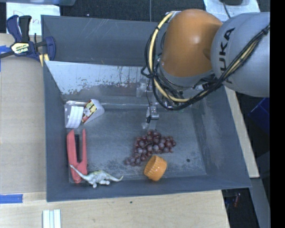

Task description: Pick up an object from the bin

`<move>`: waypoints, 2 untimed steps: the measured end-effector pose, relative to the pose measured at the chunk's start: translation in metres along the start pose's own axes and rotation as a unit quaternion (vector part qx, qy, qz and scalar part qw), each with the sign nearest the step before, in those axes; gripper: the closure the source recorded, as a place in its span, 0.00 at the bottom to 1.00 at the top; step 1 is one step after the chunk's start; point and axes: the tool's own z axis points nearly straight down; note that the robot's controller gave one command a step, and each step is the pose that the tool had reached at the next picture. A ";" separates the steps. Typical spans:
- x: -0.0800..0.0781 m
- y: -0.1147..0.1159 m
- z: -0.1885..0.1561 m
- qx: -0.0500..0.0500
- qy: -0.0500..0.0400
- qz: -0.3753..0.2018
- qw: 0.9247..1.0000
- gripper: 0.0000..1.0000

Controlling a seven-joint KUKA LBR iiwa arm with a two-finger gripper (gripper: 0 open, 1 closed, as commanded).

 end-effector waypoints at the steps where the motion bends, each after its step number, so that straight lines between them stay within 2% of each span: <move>1: -0.001 -0.001 -0.005 0.000 -0.004 0.001 1.000 0.00; 2: 0.020 -0.037 0.069 0.000 -0.006 -0.015 1.000 0.00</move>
Offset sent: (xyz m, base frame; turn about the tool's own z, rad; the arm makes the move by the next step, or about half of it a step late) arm -0.0422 -0.0704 -0.1400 -0.0607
